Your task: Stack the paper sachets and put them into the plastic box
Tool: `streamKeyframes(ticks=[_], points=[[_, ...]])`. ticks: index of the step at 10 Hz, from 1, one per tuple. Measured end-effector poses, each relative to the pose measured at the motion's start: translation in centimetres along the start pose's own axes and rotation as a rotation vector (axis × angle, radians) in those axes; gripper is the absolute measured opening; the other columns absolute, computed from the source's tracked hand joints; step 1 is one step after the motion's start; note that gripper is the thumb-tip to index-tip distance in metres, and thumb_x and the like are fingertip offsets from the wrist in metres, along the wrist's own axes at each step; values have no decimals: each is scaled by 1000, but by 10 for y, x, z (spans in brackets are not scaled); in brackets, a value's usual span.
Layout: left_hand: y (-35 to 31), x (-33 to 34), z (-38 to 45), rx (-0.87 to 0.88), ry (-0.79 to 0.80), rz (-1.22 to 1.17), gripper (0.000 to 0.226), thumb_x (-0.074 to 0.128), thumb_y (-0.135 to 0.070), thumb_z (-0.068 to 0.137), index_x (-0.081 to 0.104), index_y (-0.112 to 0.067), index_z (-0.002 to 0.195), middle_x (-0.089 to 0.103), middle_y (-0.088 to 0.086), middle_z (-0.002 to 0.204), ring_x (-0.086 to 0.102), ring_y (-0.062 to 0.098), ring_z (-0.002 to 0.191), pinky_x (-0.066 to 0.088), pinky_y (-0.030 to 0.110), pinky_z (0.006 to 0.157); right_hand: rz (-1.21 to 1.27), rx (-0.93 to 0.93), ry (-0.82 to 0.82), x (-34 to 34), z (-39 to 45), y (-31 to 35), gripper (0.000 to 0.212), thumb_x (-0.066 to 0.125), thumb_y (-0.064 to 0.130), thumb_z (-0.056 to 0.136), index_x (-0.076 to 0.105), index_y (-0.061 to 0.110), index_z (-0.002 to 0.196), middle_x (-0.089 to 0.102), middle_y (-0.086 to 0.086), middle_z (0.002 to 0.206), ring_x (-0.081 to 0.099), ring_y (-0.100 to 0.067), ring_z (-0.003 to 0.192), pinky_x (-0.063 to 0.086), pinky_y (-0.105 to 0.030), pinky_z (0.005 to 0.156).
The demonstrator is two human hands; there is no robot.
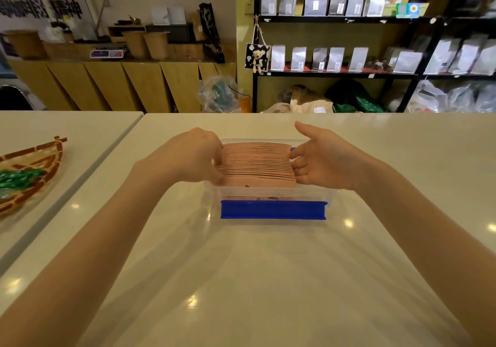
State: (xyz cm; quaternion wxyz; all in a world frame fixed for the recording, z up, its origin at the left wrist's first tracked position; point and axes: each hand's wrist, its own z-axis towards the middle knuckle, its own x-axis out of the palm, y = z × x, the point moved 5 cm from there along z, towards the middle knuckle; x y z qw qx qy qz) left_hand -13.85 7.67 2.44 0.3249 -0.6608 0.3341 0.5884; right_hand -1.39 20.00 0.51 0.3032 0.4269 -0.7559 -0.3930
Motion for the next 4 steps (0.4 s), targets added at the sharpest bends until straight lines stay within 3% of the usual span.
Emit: streamKeyframes(ticks=[1, 2, 3, 4], points=[[-2, -2, -2, 10, 20, -72, 40, 63, -34, 77, 62, -16, 113, 60, 3, 122, 53, 20, 109, 41, 28, 86, -14, -12, -10, 1, 0, 0, 73, 29, 55, 89, 18, 4, 140, 58, -14, 117, 56, -30, 105, 41, -36, 94], [-1, -9, -4, 49, -21, -135, 41, 59, -35, 80, 59, -18, 118, 59, 2, 124, 51, 16, 106, 37, 25, 83, -68, -34, -38, -2, -6, 2, 75, 33, 53, 89, 12, 5, 142, 37, -17, 144, 39, -34, 129, 32, -39, 107], [1, -21, -12, 72, -47, -237, 42, 60, -34, 81, 55, -21, 120, 58, 0, 125, 49, 8, 98, 38, 23, 81, -224, -188, -141, -4, -24, 18, 68, 45, 47, 87, 21, 14, 141, 32, -14, 148, 37, -31, 132, 32, -40, 107], [7, -41, -22, 79, -191, -354, 47, 62, -36, 78, 52, -22, 122, 58, -2, 124, 51, 7, 99, 41, 24, 82, -398, -513, -256, -6, -69, 46, 61, 53, 36, 84, 30, 21, 138, 45, -6, 140, 52, -21, 116, 46, -32, 94]])
